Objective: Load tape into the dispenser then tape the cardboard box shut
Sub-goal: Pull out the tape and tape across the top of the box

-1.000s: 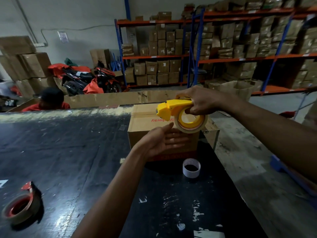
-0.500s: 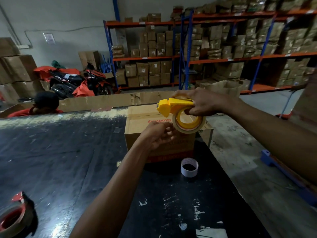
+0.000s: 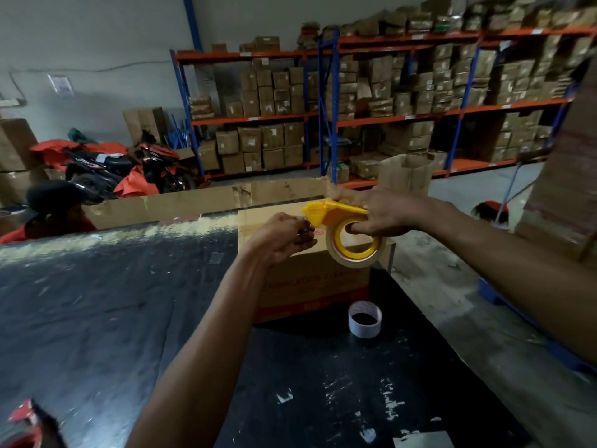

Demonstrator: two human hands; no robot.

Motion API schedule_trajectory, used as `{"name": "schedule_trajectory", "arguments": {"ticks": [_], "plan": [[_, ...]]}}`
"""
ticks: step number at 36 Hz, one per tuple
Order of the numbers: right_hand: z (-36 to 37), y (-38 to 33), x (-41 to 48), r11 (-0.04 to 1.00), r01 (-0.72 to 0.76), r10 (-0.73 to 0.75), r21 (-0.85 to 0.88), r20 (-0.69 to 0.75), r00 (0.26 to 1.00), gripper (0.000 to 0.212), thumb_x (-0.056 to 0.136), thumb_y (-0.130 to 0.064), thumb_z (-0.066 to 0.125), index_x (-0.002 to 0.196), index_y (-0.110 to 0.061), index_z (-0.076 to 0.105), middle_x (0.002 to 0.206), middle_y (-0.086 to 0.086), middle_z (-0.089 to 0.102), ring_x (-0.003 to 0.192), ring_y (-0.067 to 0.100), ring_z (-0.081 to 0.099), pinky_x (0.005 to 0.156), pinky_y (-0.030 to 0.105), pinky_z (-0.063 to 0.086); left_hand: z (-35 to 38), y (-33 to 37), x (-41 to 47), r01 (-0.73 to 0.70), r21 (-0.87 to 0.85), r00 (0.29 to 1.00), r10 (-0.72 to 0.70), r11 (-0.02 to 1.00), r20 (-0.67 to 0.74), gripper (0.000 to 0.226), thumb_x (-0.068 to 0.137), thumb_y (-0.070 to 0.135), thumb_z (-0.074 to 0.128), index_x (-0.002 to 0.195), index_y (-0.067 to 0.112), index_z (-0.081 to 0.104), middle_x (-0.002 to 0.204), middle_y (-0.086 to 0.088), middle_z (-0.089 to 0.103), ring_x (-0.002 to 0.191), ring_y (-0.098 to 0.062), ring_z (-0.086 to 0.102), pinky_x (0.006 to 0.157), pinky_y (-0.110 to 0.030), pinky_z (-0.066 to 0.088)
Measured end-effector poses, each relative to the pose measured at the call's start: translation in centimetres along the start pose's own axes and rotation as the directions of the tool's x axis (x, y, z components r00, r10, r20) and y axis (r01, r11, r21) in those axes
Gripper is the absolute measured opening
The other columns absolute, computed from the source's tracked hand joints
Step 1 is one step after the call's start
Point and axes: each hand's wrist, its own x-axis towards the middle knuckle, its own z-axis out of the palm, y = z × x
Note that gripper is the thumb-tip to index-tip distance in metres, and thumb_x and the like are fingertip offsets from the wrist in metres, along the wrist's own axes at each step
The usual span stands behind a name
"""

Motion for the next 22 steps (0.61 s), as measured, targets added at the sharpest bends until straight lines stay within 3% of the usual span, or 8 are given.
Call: {"name": "schedule_trajectory", "arguments": {"ticks": [7, 12, 17, 22], "plan": [[0.8, -1.6, -0.8, 0.992, -0.007, -0.006, -0.129, -0.102, 0.995, 0.071, 0.086, -0.056, 0.061, 0.15, -0.041, 0.034, 0.089, 0.004, 0.064, 0.07, 0.02, 0.061, 0.063, 0.047, 0.056, -2.1, 0.4, 2.9, 0.104, 0.066, 0.992, -0.108, 0.992, 0.06, 0.028, 0.105, 0.001, 0.046, 0.081, 0.005, 0.06, 0.083, -0.013, 0.061, 0.078, -0.02, 0.059, 0.067, -0.032, 0.059], [1.2, -2.0, -1.9, 0.983, -0.016, -0.007, -0.182, -0.123, 0.992, 0.073, 0.089, -0.056, 0.063, 0.151, -0.037, 0.03, 0.11, 0.005, 0.062, 0.09, 0.021, 0.058, 0.071, 0.038, 0.048, -2.4, 0.6, 4.2, 0.16, 0.168, 0.955, -0.196, 0.973, 0.222, 0.021, 0.104, 0.003, 0.05, 0.087, 0.003, 0.063, 0.09, -0.013, 0.063, 0.083, -0.019, 0.06, 0.072, -0.031, 0.063], [1.2, -1.5, -2.7, 0.982, -0.028, -0.011, -0.187, -0.207, 0.978, 0.074, 0.09, -0.052, 0.065, 0.154, -0.035, 0.031, 0.078, -0.014, 0.044, 0.066, 0.001, 0.044, 0.055, 0.022, 0.028, -2.8, 1.3, 5.7, 0.176, 0.184, 0.899, -0.234, 0.967, 0.371, 0.017, 0.105, 0.005, 0.049, 0.109, -0.003, 0.062, 0.109, -0.016, 0.065, 0.105, -0.025, 0.062, 0.09, -0.036, 0.063], [1.1, -0.9, -2.7, 0.972, -0.059, 0.001, -0.227, -0.249, 0.969, 0.079, 0.087, -0.052, 0.065, 0.154, -0.034, 0.028, 0.077, -0.001, 0.06, 0.061, 0.009, 0.052, 0.053, 0.026, 0.037, -1.9, 1.6, 7.2, 0.173, 0.182, 0.9, -0.231, 0.968, 0.369, 0.019, 0.104, 0.008, 0.052, 0.105, -0.002, 0.067, 0.109, -0.017, 0.068, 0.108, -0.026, 0.065, 0.101, -0.04, 0.056]]}}
